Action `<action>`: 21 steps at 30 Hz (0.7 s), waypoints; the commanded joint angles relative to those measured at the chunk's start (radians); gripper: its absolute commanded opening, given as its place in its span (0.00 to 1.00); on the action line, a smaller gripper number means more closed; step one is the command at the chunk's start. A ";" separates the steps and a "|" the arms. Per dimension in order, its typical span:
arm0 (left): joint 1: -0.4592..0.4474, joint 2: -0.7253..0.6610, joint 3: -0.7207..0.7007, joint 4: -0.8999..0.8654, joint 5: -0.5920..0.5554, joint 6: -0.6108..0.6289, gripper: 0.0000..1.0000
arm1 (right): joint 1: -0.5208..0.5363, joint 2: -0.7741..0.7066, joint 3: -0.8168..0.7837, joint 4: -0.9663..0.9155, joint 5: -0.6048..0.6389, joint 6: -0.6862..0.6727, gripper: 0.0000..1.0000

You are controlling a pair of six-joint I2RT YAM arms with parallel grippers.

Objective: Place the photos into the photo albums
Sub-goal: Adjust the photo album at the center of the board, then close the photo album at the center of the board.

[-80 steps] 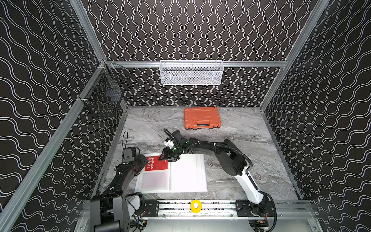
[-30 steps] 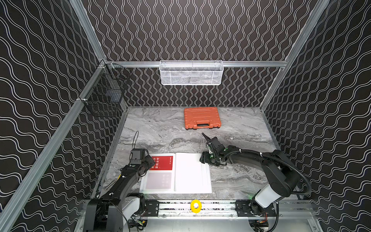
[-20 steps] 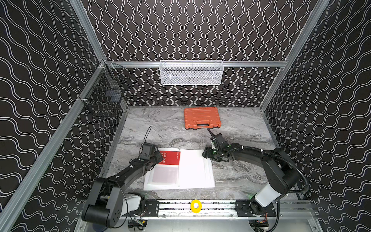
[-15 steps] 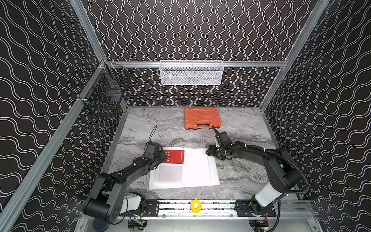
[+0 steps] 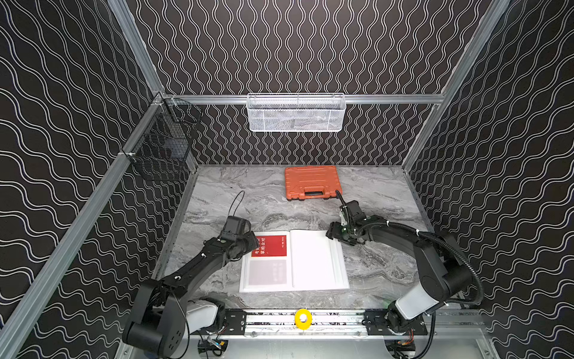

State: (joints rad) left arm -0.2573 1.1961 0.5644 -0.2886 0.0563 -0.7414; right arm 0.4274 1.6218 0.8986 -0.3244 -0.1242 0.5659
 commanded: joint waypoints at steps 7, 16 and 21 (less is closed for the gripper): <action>0.135 0.010 -0.016 -0.048 0.107 0.111 0.62 | -0.052 0.076 0.090 -0.024 0.037 -0.057 0.69; 0.133 0.070 -0.071 0.037 0.240 0.120 0.62 | -0.052 0.139 0.129 -0.004 0.005 -0.067 0.69; 0.120 0.060 -0.094 0.043 0.258 0.114 0.62 | -0.041 0.129 0.105 0.011 -0.022 -0.057 0.68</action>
State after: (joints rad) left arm -0.1280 1.2545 0.4839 -0.2096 0.2752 -0.6270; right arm 0.3798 1.7576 1.0115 -0.3164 -0.1234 0.5056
